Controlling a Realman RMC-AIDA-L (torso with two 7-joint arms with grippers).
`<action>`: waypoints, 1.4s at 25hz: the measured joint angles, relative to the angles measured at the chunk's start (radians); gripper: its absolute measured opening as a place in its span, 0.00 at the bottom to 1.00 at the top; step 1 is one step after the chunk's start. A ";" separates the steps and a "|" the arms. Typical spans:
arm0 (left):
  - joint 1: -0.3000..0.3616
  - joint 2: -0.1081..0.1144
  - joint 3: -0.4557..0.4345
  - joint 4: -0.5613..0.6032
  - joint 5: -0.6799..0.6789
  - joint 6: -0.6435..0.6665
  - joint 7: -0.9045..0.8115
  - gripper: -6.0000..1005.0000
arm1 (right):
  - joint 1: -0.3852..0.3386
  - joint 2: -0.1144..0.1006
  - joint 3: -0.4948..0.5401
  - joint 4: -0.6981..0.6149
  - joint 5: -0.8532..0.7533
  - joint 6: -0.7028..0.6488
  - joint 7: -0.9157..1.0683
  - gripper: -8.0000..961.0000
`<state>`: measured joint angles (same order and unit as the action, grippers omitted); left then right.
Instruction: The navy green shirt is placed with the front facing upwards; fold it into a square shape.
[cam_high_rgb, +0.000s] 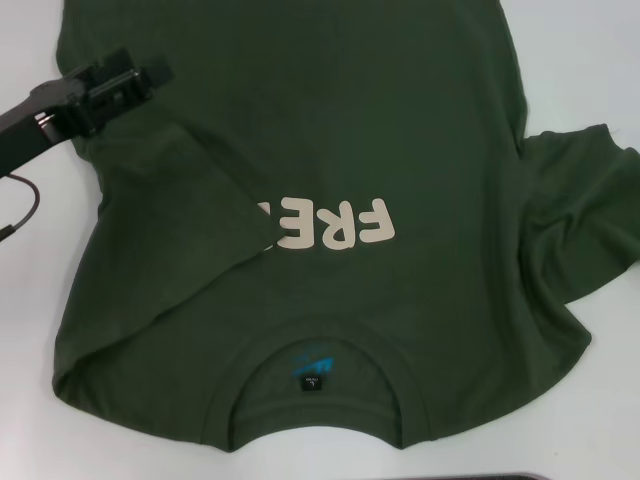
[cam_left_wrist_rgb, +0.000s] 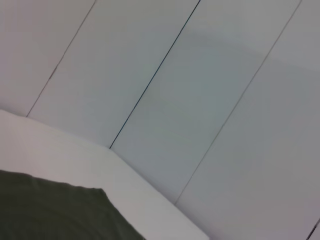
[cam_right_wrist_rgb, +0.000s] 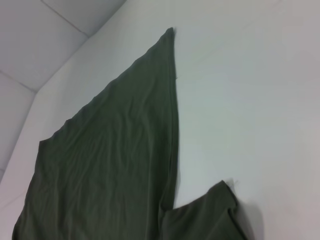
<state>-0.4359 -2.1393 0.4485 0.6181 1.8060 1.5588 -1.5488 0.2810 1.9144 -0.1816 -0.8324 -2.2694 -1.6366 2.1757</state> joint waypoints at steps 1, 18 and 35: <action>0.000 0.000 0.000 0.000 0.000 0.000 0.000 0.89 | 0.007 0.004 -0.001 0.007 -0.001 0.014 -0.002 0.95; 0.009 0.004 -0.001 0.000 0.081 -0.002 0.010 0.88 | 0.086 0.035 -0.078 0.161 -0.002 0.247 -0.131 0.95; 0.004 0.000 -0.002 -0.012 0.081 -0.011 -0.004 0.88 | 0.140 0.056 -0.135 0.225 -0.002 0.359 -0.168 0.95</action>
<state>-0.4316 -2.1389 0.4463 0.6066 1.8868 1.5480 -1.5524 0.4206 1.9703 -0.3161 -0.6071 -2.2718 -1.2776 2.0079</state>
